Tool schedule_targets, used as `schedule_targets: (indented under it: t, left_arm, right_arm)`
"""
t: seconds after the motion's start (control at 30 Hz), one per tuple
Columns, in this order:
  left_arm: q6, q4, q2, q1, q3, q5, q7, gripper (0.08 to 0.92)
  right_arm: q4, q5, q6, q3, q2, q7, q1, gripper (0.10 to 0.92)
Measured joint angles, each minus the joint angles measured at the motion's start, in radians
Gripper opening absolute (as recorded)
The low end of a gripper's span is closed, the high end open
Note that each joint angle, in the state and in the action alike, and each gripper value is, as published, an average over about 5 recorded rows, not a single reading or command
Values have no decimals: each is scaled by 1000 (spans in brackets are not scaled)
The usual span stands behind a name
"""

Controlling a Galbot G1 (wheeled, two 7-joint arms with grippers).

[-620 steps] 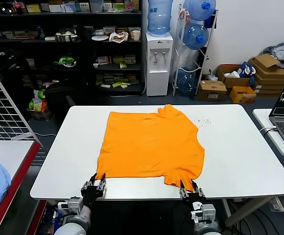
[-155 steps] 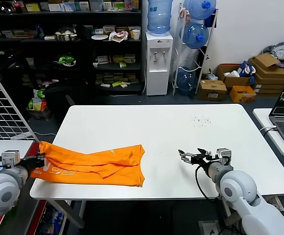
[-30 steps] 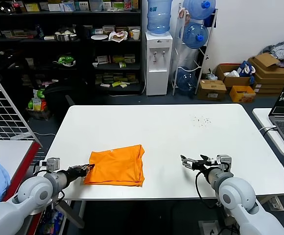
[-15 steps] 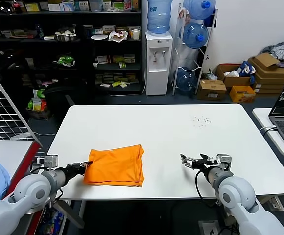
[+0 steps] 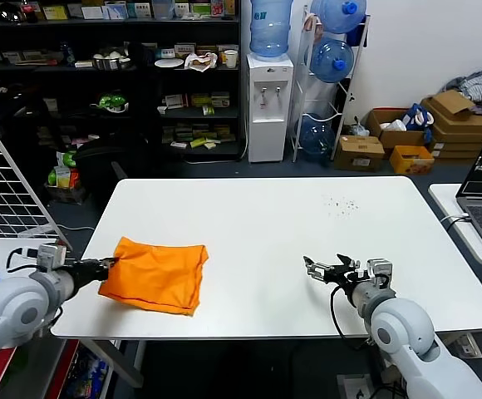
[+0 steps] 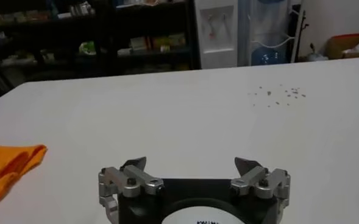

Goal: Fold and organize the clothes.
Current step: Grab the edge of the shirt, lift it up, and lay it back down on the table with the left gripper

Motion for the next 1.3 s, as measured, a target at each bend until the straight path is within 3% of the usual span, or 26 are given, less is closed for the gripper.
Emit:
schedule_targets:
  t: [0.53,0.73,0.87,0.97,1.07,1.3]
  left_arm:
    - [16,92,188,-6,-25,-6,14,93]
    - [17,81,213,-14,-37,-40,-9,93]
    - [19,22,201,-25,-41,-128,-74,93]
    - [17,-57,151,-62,-16,-228,-159,93]
    - [6,-124,57,-144,58,-334,-259,93]
    - [-23,-114,-288,-426,342,-494,-454,93]
  right_arm:
    - [7,-21,16,10,2,-19,-5,921]
    - [8,-30,16,6,9,-19,-5,921]
    - [10,-39,11,6,15,-15,-6,921]
    - [14,-45,5,7,22,-8,-10,921]
    - [19,-50,-2,12,31,1,-16,921]
    - [30,-56,-18,29,53,29,-35,921]
